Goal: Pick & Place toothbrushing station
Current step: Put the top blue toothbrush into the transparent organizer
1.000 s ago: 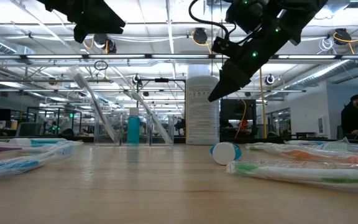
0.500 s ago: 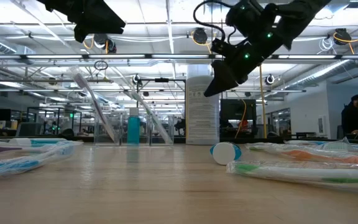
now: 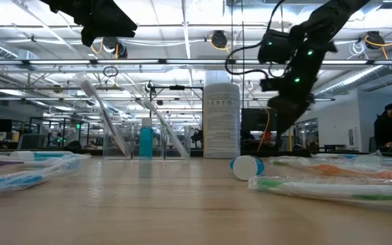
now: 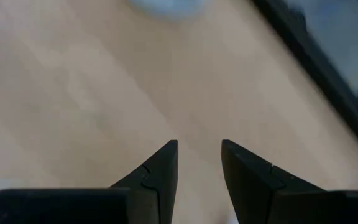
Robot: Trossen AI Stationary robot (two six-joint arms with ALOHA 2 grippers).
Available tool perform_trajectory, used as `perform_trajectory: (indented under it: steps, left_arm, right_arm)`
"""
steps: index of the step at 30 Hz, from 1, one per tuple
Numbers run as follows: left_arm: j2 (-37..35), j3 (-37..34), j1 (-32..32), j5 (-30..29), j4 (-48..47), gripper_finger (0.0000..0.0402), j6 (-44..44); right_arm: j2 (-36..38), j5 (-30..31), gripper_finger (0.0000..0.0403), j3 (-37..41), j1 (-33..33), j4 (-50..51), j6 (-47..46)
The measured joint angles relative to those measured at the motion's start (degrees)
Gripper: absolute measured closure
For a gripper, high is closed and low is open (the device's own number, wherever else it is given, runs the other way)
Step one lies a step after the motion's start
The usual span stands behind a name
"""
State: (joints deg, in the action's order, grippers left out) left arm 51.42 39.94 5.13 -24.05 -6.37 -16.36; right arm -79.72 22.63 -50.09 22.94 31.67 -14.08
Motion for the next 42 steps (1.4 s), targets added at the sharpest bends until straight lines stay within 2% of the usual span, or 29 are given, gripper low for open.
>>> perform_trajectory:
  steps: [6, 9, 21, 23, 28, 36, 42]
  left_arm:
    - [0.0, 0.0, -0.1, 0.0, 0.1, 0.0295, 1.0]
    - [0.0, 0.0, -0.1, 0.0, 0.1, 0.0295, 0.8]
    - [0.0, 0.0, -0.1, 0.0, 0.1, 0.0295, -0.5]
    - [0.0, 0.0, -0.1, 0.0, 0.1, 0.0295, -0.5]
    - [0.0, 0.0, -0.1, 0.0, 0.1, 0.0295, -0.4]
    - [0.0, 0.0, -0.1, 0.0, 0.1, 0.0295, -0.3]
    - [0.0, 0.0, -0.1, 0.0, 0.1, 0.0295, -0.3]
  right_arm:
    - [4.6, 0.1, 0.0289, 0.1, 0.2, 12.7, -15.3]
    - [5.6, 0.0, 0.0289, 1.6, 0.2, 13.4, -18.7]
    - [6.0, -0.4, 0.0289, 11.8, 2.6, 11.0, -17.9]
    - [6.0, -1.2, 0.0289, 12.7, 3.8, 9.3, -18.2]
    - [6.0, -7.8, 0.0289, 14.2, 7.3, 1.7, -16.5]
    - [5.9, -7.8, 0.0290, 14.6, 10.5, 0.3, -13.6]
    - [5.9, -9.3, 0.0326, 14.6, 10.5, 0.3, -13.1]
